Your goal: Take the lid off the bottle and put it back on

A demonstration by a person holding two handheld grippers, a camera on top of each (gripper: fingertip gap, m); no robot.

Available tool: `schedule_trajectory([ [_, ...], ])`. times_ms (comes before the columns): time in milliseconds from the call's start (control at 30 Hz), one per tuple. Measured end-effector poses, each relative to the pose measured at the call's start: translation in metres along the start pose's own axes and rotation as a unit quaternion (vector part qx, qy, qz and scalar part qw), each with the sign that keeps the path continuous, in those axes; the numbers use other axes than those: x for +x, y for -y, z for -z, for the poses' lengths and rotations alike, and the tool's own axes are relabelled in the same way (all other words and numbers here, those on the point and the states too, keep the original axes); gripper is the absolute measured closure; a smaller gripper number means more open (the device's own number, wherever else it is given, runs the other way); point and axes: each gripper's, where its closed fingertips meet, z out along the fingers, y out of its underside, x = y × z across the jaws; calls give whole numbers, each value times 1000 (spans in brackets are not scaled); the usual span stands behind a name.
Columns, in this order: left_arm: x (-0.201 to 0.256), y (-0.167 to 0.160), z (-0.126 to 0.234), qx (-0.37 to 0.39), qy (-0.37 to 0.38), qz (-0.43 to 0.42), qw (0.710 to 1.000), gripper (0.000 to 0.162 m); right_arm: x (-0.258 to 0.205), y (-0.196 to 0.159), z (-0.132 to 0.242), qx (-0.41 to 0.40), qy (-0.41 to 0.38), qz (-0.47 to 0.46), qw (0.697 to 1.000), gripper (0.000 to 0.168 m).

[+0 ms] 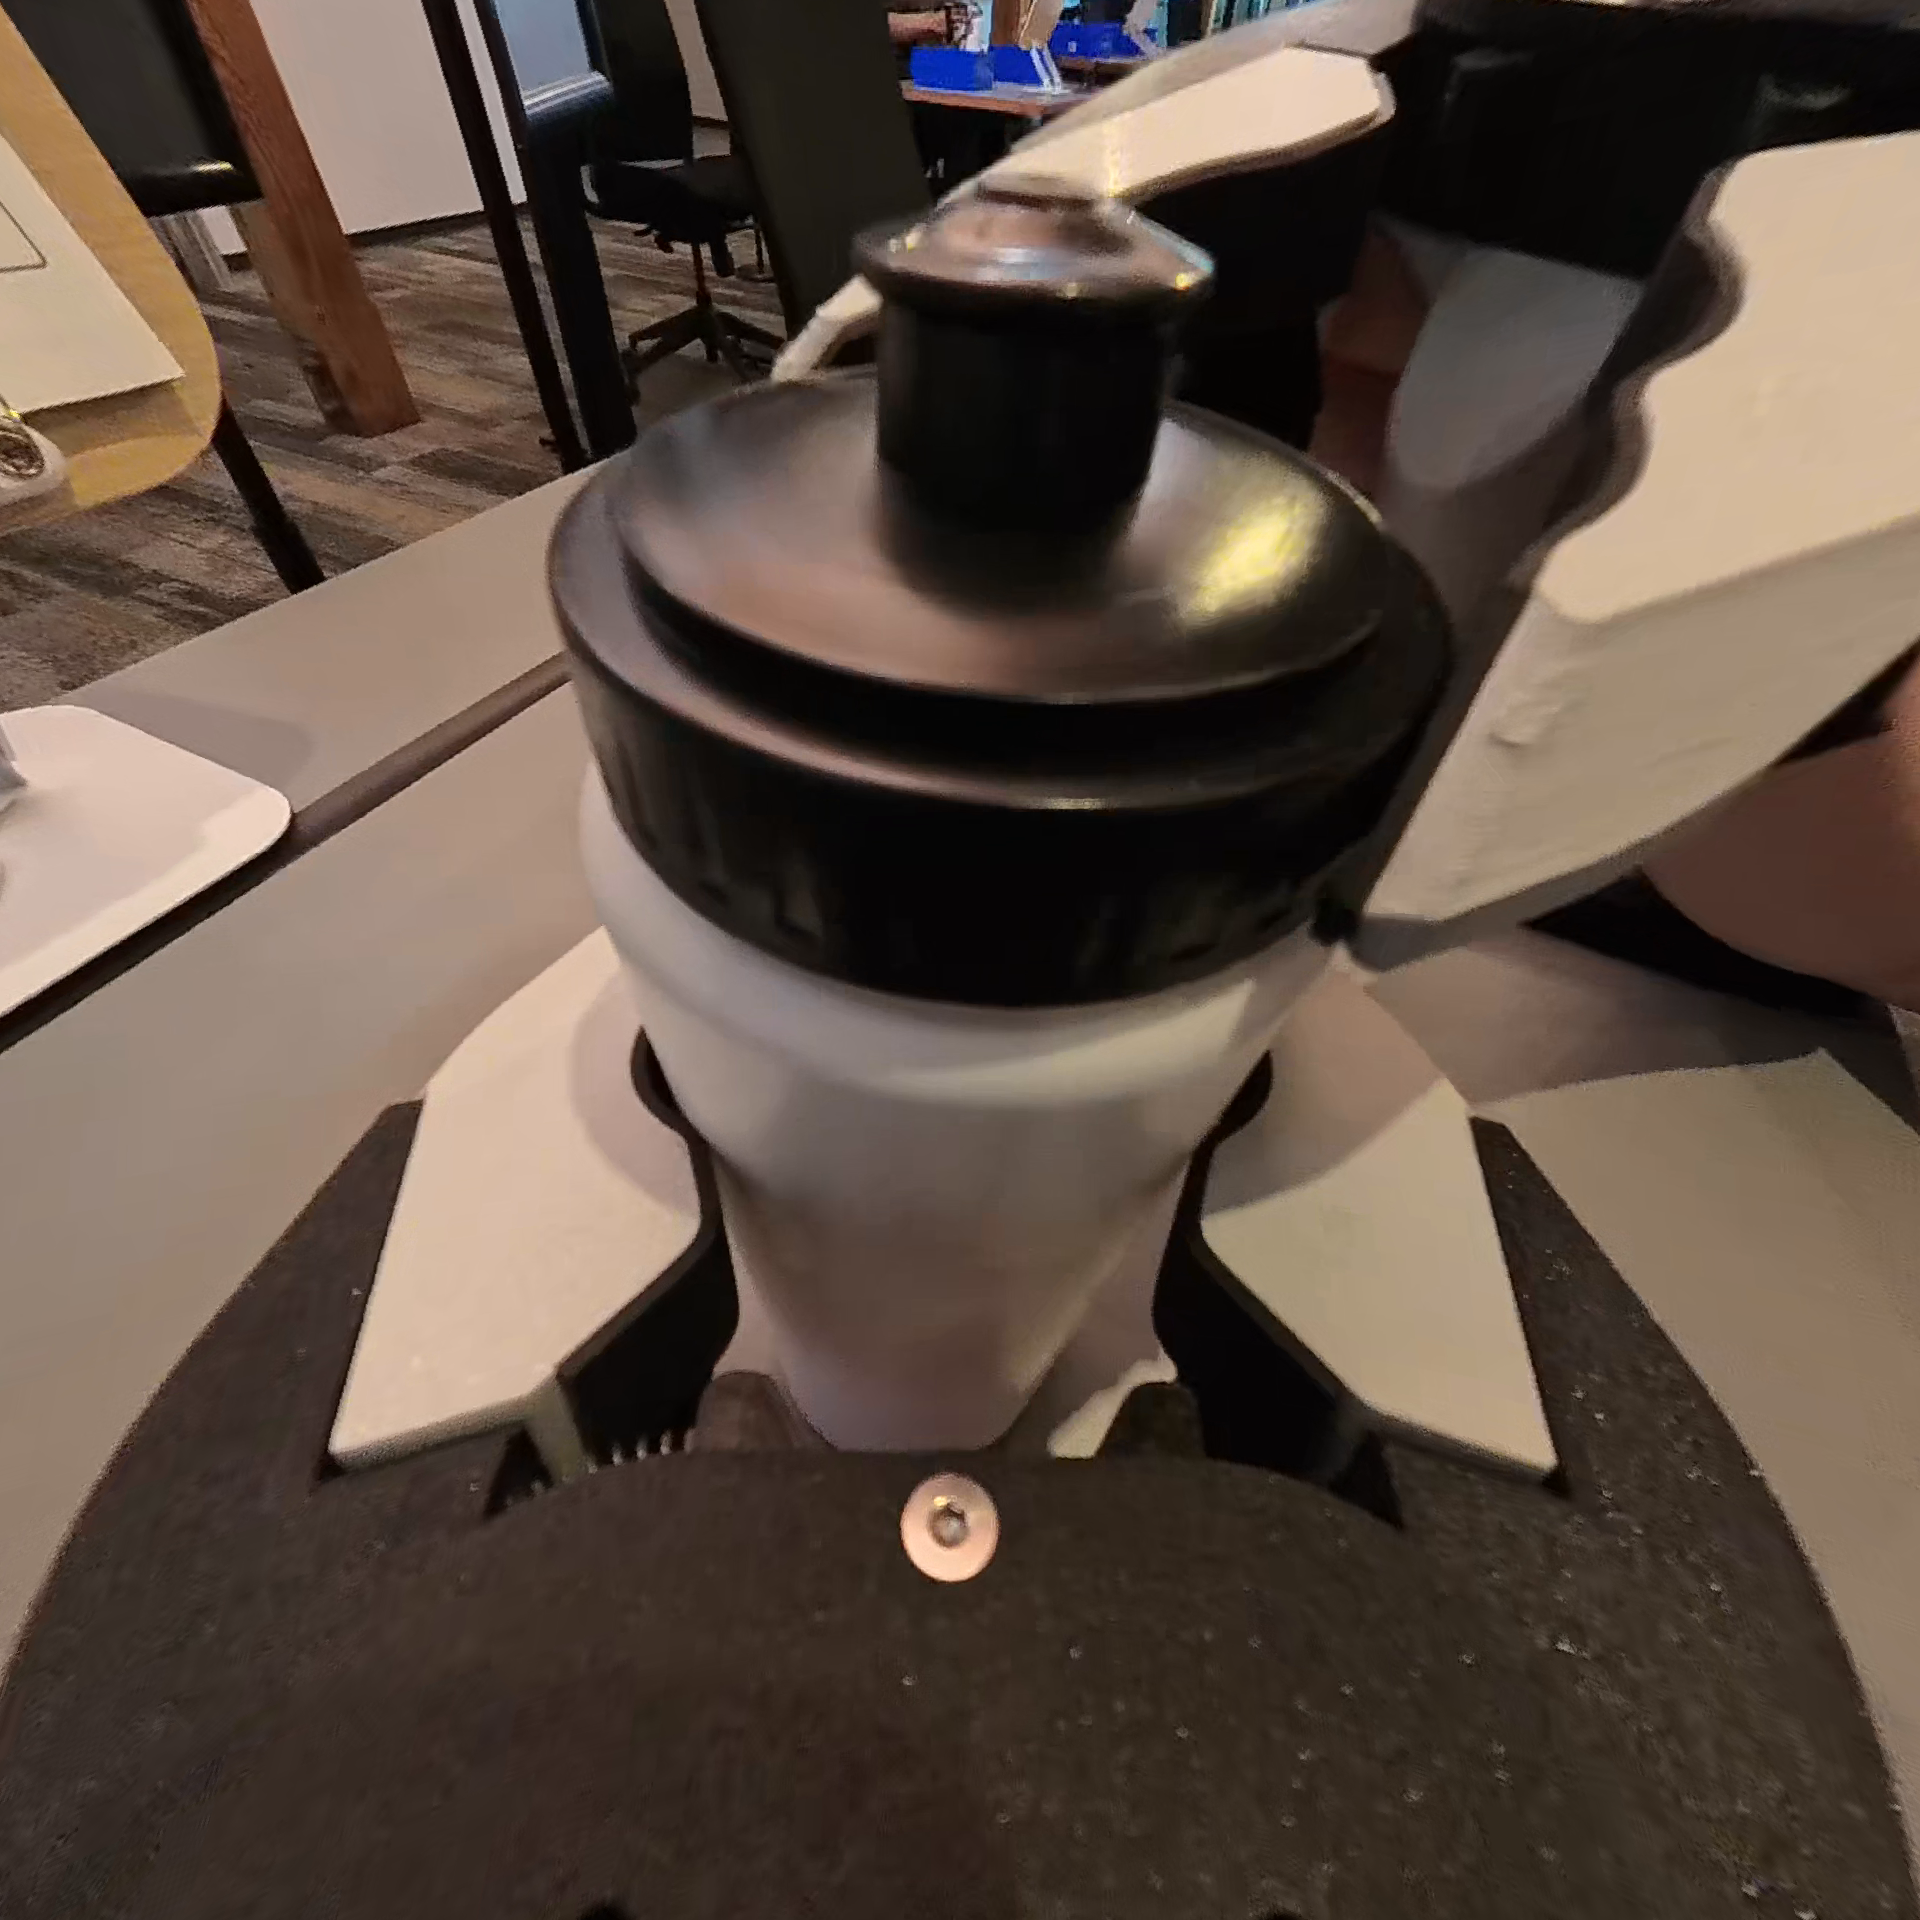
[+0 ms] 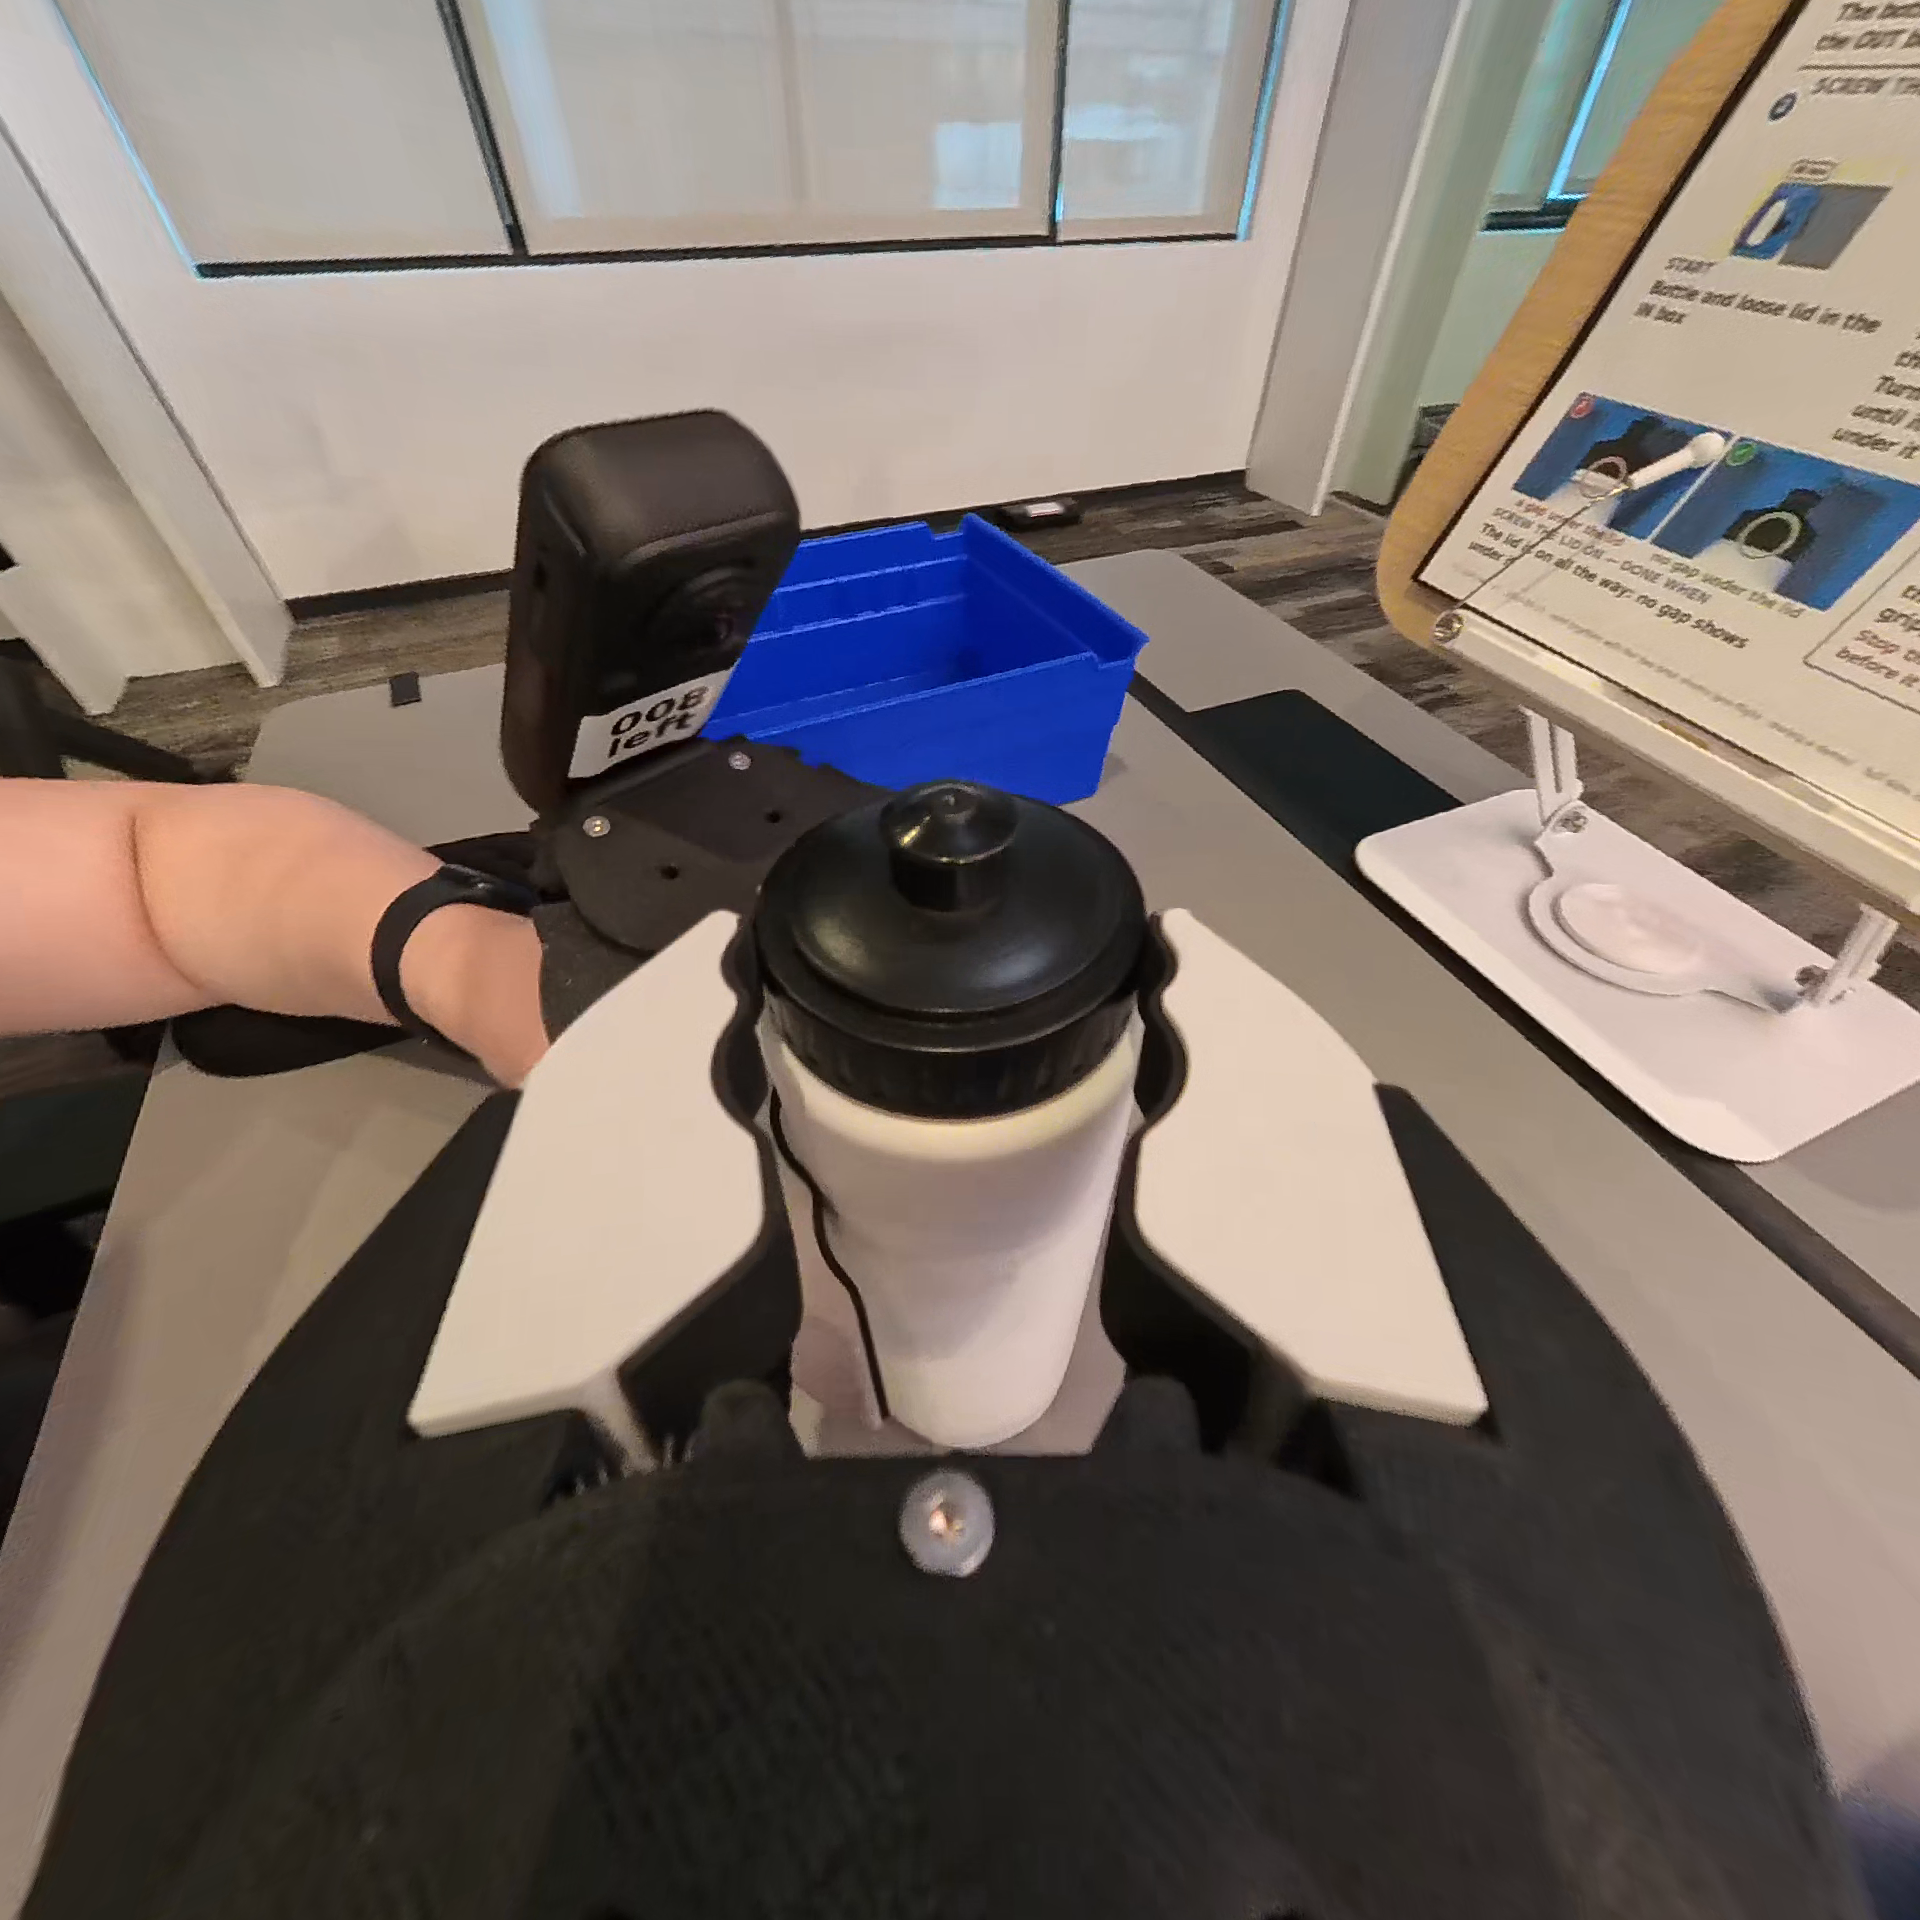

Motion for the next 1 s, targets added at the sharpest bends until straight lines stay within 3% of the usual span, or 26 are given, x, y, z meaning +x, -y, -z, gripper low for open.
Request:
schedule_trajectory([
  [167,-8,-3,-1,-5,25,-7,1000,58,6,2,2,11,-1,-20,1000,93],
  [267,-14,-10,-5,-9,46,-25,999,41,6,-3,-1,-7,-14,-5,1000,92],
  [467,2,-9,-7,21,-55,-28,998,61,4,-6,0,-17,6,11,1000,97],
  [600,13,-12,-6,9,-99,-42,994,61,-4,-7,6,-15,80,23,996,97],
  [767,50,-16,2,12,-215,-77,974,61,-29,-10,21,0,204,42,978,97],
  [833,45,-15,0,7,-194,-71,978,61,-23,-9,20,0,187,36,982,97],
  [1000,8,-12,-6,-14,-61,-15,998,62,3,-5,3,9,65,-22,998,97],
])
